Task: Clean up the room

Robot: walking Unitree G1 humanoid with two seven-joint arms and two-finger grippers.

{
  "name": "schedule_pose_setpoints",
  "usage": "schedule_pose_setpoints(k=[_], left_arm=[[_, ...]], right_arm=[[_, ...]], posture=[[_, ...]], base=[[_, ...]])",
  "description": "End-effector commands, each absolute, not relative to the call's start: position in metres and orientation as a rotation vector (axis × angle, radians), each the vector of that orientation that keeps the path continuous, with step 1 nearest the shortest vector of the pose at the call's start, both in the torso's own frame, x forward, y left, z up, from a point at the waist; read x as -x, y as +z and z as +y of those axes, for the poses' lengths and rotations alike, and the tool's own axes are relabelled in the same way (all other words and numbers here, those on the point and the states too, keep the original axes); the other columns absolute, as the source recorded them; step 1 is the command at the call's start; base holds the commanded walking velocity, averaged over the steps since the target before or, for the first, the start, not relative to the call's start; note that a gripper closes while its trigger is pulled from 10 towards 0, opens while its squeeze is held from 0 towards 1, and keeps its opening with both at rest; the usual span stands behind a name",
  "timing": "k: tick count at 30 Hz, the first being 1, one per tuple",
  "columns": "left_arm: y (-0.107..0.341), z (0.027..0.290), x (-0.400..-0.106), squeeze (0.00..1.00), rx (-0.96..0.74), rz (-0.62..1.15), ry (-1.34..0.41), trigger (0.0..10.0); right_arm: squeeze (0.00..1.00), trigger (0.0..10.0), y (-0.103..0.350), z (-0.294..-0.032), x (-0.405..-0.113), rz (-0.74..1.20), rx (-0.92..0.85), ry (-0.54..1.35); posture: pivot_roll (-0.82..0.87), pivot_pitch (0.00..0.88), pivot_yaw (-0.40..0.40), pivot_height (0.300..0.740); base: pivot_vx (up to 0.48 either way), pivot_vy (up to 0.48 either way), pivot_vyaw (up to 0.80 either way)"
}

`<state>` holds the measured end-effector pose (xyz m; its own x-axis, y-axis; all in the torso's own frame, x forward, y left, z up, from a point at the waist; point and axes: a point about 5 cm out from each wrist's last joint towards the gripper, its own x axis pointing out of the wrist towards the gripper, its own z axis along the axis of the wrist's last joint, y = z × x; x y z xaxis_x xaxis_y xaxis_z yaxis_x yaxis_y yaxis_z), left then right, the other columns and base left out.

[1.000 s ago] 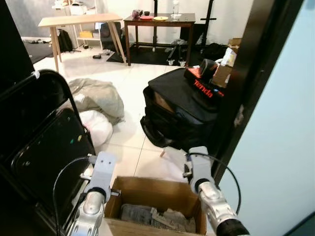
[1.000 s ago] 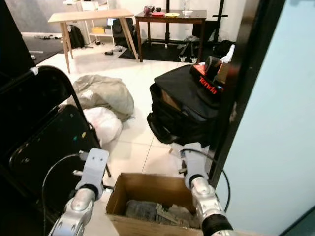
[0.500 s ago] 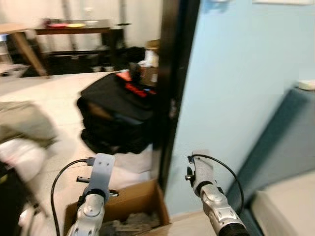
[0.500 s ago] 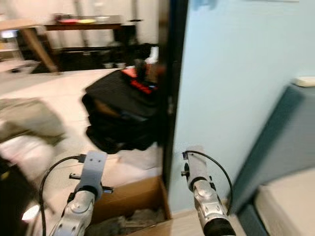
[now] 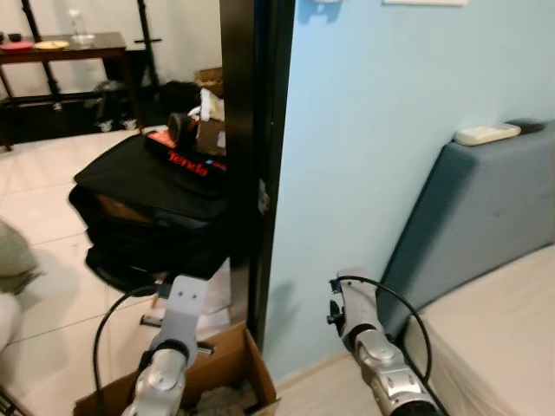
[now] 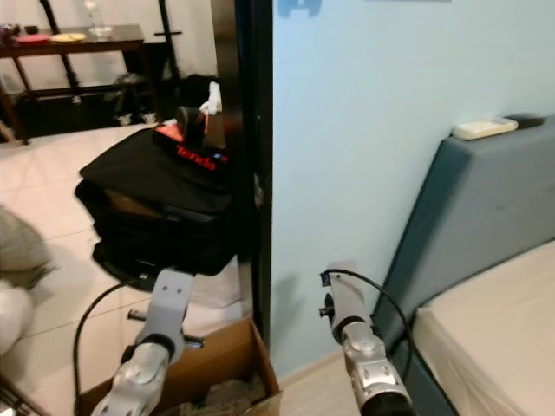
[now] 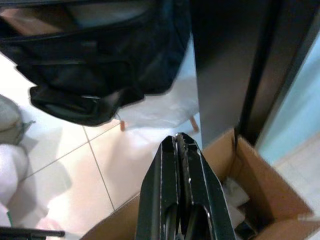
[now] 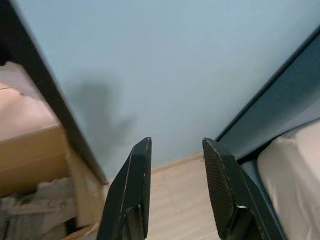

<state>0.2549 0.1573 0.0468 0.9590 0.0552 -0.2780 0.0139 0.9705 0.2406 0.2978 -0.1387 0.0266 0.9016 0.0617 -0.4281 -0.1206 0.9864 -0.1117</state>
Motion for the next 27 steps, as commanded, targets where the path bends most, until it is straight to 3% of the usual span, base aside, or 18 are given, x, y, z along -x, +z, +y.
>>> schedule_pose_setpoints(k=[1, 27], left_arm=[[0.05, 0.153, -0.257, 0.0, -0.241, 0.272, -0.013, 10.0], [0.051, 0.139, -0.256, 0.0, -0.224, 0.252, -0.103, 10.0]], right_arm=[[0.0, 10.0, 0.026, -0.144, -0.296, 0.453, 0.138, 0.078], [0.0, 10.0, 0.027, -0.161, -0.287, 0.413, 0.195, 0.003]], posture=[[0.0, 0.0, -0.026, 0.74], [-0.02, 0.0, -0.008, 0.74]], base=[[0.0, 0.0, -0.8], [0.0, 0.0, -0.8]])
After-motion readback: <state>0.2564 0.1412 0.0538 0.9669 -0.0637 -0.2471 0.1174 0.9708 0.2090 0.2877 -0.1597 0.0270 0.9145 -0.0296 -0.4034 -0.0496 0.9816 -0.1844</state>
